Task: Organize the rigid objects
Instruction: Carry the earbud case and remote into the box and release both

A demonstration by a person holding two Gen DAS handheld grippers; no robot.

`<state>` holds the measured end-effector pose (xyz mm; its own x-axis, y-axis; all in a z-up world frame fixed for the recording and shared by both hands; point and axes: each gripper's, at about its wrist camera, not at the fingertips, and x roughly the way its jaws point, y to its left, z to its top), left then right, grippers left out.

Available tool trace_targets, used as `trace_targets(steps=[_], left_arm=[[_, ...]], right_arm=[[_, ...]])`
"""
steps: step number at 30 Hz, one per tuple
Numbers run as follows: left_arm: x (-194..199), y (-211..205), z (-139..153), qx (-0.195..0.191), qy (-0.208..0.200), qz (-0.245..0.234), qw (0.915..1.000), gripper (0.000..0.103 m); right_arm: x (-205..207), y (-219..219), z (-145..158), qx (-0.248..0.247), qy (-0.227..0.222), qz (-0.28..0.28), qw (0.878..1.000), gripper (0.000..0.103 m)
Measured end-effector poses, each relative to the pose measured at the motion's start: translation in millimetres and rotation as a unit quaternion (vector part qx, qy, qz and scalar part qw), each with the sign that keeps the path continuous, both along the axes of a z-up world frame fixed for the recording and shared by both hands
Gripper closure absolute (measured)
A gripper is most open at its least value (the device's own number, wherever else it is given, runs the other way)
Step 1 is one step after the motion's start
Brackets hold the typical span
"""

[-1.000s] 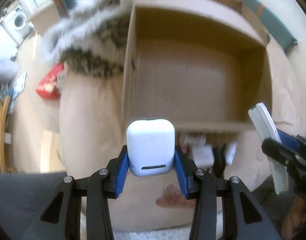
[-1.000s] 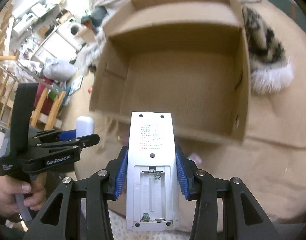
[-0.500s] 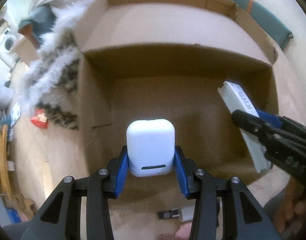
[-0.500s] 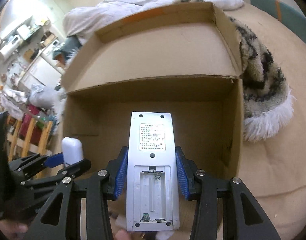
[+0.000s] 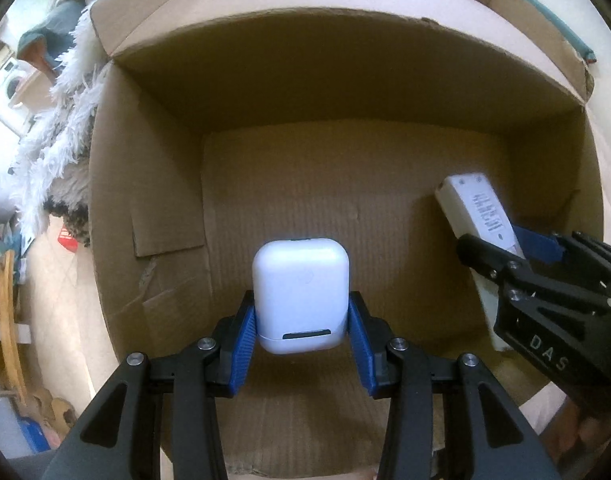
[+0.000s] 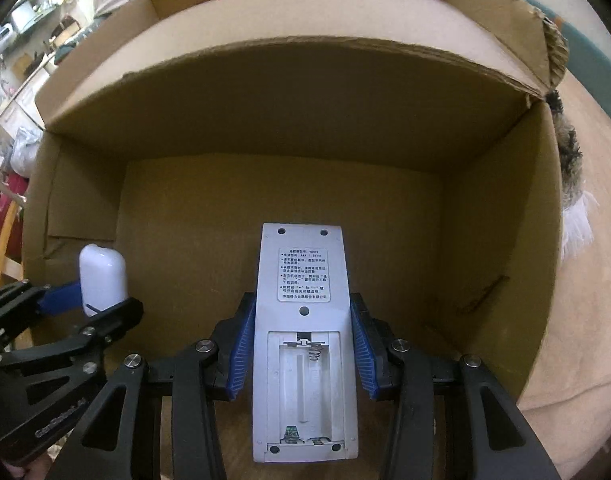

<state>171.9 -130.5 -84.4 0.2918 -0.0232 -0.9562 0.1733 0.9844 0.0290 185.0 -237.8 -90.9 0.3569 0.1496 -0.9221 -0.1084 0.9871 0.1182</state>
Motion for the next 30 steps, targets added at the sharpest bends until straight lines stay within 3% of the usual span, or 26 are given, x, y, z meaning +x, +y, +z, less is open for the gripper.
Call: trace_targets(steps=[12,19,22,25,28,30], left_arm=[[3,-12,-15,-0.002,0.019,0.012,0.9998,0.063],[6,-11,-27,-0.004,0.031,0.015,0.9994,0.063],[6,-14,-30,-0.005,0.039,0.016,0.9991,0.063],[6,-17,-31,-0.007,0.042,0.019,0.9989,0.063],[14,-9,-32,-0.007,0.038,0.018,0.9991,0.063],[15,-10,-32,-0.016,0.043,0.017,0.9988,0.056]], right_arm=[[10,-16,-9,0.015,0.017,-0.005,1.000,0.056],[3,-18,-4,0.031,-0.004,-0.002,1.000,0.055],[1,-22,6,0.037,-0.021,-0.005,0.999,0.043],[0,-26,11,0.058,-0.032,0.000,0.998,0.043],[-1,-30,15,0.071,-0.040,-0.003,0.997,0.034],[0,-35,15,0.073,-0.043,-0.005,0.996,0.026]])
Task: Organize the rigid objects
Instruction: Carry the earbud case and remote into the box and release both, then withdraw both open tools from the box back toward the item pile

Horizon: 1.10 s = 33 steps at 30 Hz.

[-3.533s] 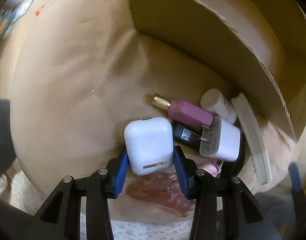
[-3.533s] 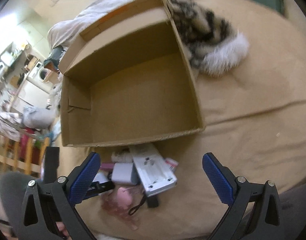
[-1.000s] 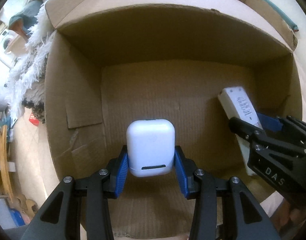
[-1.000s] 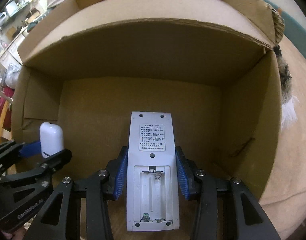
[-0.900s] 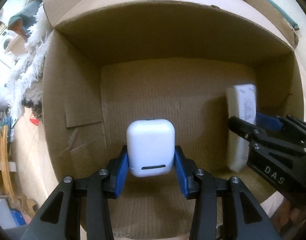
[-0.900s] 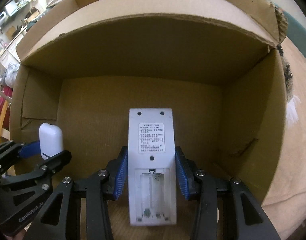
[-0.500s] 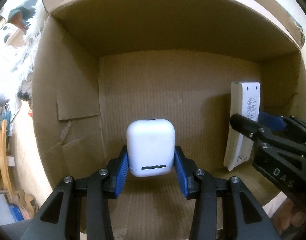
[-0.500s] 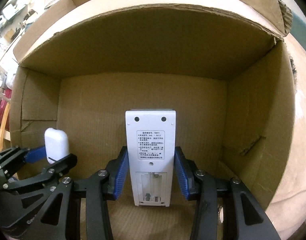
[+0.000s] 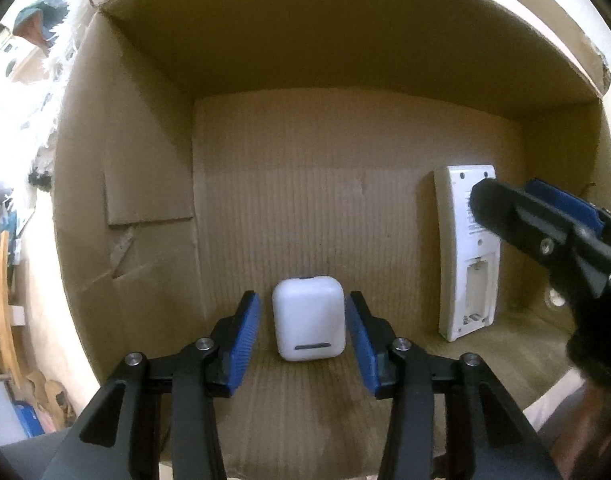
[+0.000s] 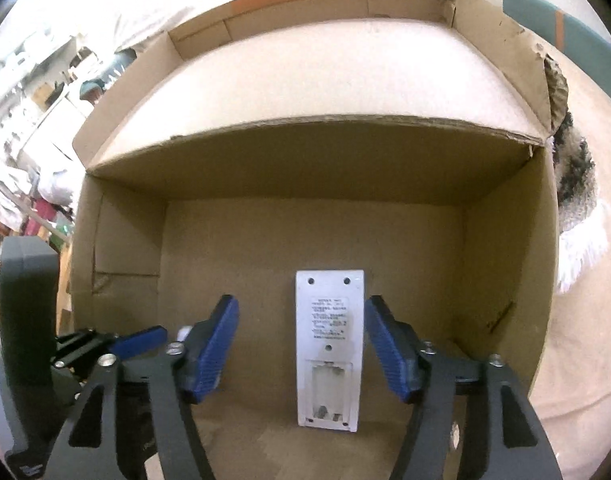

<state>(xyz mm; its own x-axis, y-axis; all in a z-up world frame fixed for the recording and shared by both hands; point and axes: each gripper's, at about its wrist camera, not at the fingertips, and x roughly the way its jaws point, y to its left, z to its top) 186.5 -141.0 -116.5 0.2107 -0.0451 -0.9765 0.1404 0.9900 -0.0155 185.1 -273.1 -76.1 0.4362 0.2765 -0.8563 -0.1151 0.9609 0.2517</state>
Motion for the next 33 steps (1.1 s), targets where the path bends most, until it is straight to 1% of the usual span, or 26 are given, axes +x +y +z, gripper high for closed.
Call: trace_targets(steps=[1,2,3,6,9,14,15,16,18,24,27,31,33], left_arm=[[0,-1,1,-0.008,0.004,-0.001,1.0000,0.053],[1,-2,0,-0.019,0.010,-0.002,0.9998,0.047],[1,-4,1,-0.023,0.012,-0.001,0.9997,0.044],[0,-9,3,-0.019,0.007,-0.002,0.9998,0.041],[-3,-10,6,-0.015,0.001,-0.005,0.9999,0.040],[-9,-7,8,-0.021,-0.003,-0.002,0.9998,0.040],[-15,1,8,-0.023,-0.005,0.000,0.9997,0.040],[-15,11,15,-0.025,-0.008,0.002,0.9996,0.040],[-16,16,24,-0.028,-0.017,0.006,0.9994,0.040],[-23,21,40,-0.027,-0.034,0.000,0.9990,0.040],[-24,30,53,-0.028,-0.042,0.010,0.9987,0.040],[-32,41,63,-0.035,-0.038,0.020,0.9985,0.040],[-38,46,73,-0.040,-0.046,0.025,0.9978,0.040]], right_arm=[[1,-2,-2,-0.004,0.001,-0.001,1.000,0.018],[-1,-4,0,-0.006,0.004,0.000,1.000,0.016],[-1,10,6,-0.010,0.008,0.001,1.000,0.016],[0,17,4,-0.014,0.010,0.007,1.000,0.012],[-1,20,6,-0.010,0.005,0.009,1.000,0.009],[-2,22,7,-0.003,0.006,0.011,1.000,0.008],[-2,22,8,-0.004,0.005,0.012,1.000,0.008],[-3,22,9,-0.004,0.003,0.012,1.000,0.008],[-4,21,12,-0.003,0.001,0.011,1.000,0.008],[-11,15,25,0.011,-0.015,-0.002,1.000,0.008],[-17,9,33,0.013,-0.026,-0.015,0.999,0.008],[-25,3,44,0.019,-0.033,-0.022,0.999,0.008],[-30,0,53,0.018,-0.044,-0.026,0.999,0.008]])
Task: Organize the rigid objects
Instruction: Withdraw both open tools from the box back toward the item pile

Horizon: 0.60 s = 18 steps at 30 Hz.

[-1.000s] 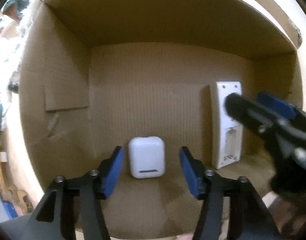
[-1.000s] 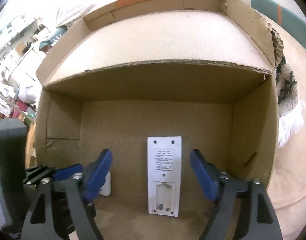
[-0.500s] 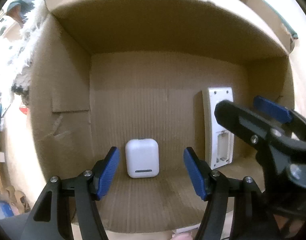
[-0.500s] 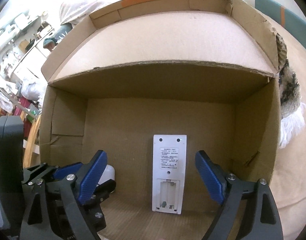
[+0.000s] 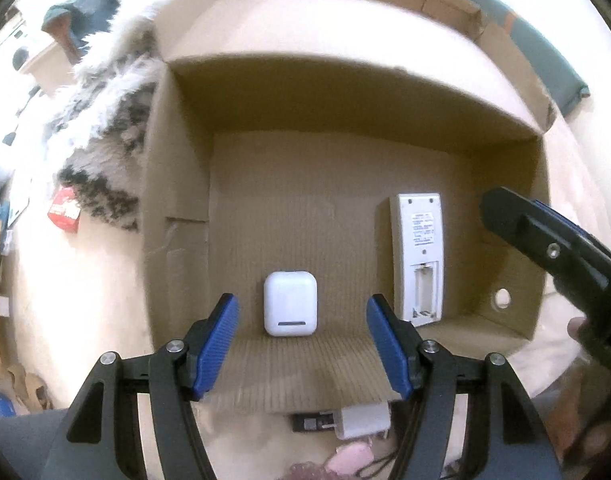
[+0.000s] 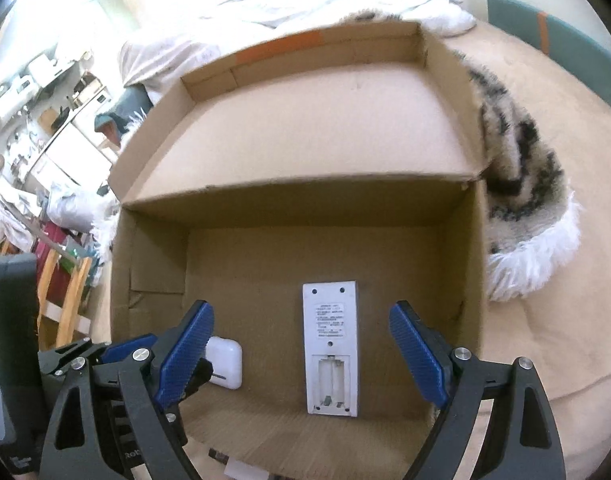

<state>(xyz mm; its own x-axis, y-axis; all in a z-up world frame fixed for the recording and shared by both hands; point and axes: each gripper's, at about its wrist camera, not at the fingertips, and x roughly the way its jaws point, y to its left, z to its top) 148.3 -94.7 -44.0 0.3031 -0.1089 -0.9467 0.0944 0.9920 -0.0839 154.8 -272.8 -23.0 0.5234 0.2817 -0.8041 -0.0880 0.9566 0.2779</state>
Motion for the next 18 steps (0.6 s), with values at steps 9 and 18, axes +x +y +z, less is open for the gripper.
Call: trace_targets(steps=[9,18], left_arm=[[-32,20,42,-0.010,-0.033,0.013,0.9993,0.040],[-73,50,31,-0.030,-0.033,0.058,0.9974,0.039]], right_arm=[[-40,-10,21,0.013,-0.010,-0.018,1.000,0.008],[-92,-12,15,0.031,-0.007,-0.021,0.999,0.008]])
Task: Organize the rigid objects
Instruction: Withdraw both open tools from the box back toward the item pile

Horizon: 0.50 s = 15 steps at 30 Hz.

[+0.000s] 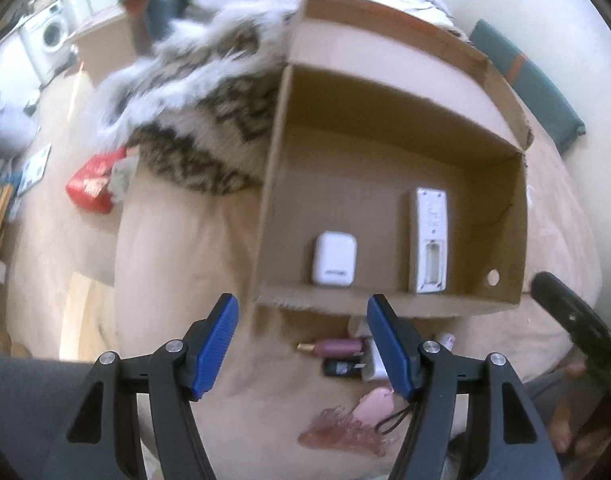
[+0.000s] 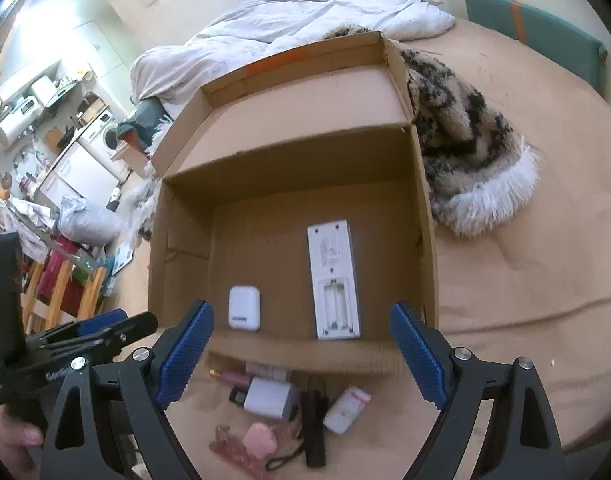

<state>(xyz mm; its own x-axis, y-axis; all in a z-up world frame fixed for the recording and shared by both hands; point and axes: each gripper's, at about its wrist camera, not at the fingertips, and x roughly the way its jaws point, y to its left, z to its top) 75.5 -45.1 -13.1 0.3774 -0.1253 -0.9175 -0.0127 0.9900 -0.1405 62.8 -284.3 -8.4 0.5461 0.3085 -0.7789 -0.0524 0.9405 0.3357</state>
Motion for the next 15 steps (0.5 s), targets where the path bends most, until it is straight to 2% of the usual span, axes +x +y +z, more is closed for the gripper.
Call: trace_targets(steps=[4,6,10,12,15], left_arm=[[-11,11,-18,0.001,0.004,0.013,0.9999,0.039],[-12,15,-29,0.003,0.023,0.022,0.9995,0.039],[-15,20,-36,-0.005,0.030,0.029,0.9991,0.039],[-15,19,-38,-0.004,0.034,0.024,0.9991,0.039],[-17,16,-42,0.005,0.041,0.015,0.9990,0.039]], right_arm=[[-13,-1,-3,0.001,0.007,-0.001,1.000,0.008],[-16,-2,-11,0.008,0.026,0.002,1.000,0.008],[-17,-5,-28,0.043,0.067,0.009,0.997,0.008],[-19,-4,-29,0.059,0.066,0.019,0.996,0.008],[-23,1,-30,0.050,0.065,0.033,0.996,0.008]])
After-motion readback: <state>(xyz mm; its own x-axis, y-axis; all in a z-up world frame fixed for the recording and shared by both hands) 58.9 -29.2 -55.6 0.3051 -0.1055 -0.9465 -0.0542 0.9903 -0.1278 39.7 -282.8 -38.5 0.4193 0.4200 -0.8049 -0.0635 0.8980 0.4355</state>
